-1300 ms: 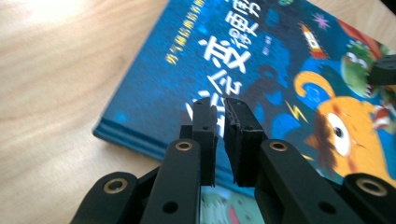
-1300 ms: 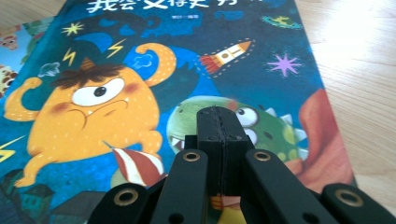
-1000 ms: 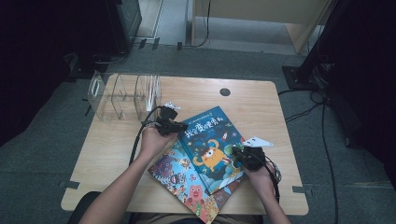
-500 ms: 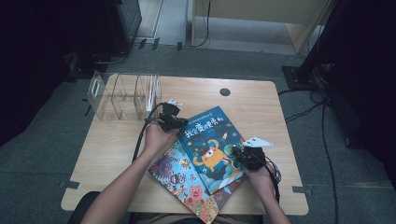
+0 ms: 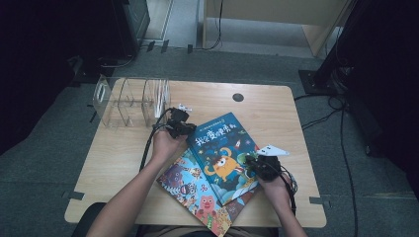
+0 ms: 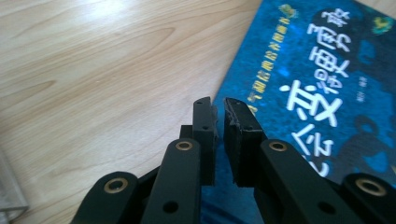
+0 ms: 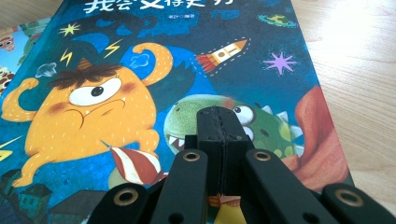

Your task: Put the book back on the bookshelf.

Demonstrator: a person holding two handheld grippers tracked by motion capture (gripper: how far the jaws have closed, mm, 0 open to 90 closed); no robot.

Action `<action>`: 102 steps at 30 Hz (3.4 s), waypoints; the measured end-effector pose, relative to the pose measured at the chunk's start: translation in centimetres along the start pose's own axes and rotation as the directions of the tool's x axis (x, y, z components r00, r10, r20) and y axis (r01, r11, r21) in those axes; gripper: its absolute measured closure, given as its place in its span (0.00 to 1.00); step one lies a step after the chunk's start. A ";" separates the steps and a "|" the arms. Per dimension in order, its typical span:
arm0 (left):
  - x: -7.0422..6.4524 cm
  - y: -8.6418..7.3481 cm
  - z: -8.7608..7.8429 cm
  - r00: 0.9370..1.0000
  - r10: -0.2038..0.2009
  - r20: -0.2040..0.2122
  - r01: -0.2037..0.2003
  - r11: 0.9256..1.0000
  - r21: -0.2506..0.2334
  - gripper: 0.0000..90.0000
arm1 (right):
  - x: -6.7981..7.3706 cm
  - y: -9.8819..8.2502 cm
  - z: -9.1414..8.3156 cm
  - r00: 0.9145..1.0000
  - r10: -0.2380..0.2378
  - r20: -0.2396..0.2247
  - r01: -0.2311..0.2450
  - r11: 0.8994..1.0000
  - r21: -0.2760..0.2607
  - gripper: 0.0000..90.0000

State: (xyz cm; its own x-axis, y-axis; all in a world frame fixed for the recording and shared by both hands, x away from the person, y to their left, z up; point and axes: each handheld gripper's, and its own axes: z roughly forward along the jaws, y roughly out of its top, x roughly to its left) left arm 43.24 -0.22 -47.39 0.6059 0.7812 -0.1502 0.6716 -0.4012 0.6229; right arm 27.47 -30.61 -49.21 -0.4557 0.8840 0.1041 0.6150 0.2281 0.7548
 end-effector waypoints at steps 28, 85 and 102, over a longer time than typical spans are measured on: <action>0.4 0.1 0.5 0.996 -0.020 -0.086 0.020 1.000 0.000 0.94 | 0.0 -0.1 0.0 1.000 0.000 -0.001 0.000 1.000 -0.002 1.00; -1.2 -6.3 -4.2 0.990 -0.117 0.073 0.109 0.988 0.106 1.00 | -2.3 0.5 0.1 0.997 0.024 -0.071 -0.022 0.999 0.028 1.00; -0.5 -5.2 -5.0 0.971 -0.121 0.207 0.100 0.989 0.107 0.66 | -3.1 -0.4 -1.4 0.999 0.040 -0.028 -0.039 0.999 0.028 1.00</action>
State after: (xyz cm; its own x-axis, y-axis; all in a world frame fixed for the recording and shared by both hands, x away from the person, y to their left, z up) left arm 37.30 3.81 -46.73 0.5955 0.7077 -0.3802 0.7708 -0.3701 0.5186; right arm 27.75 -33.97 -48.92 -0.4484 0.8809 0.1519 0.6502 0.2048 0.7317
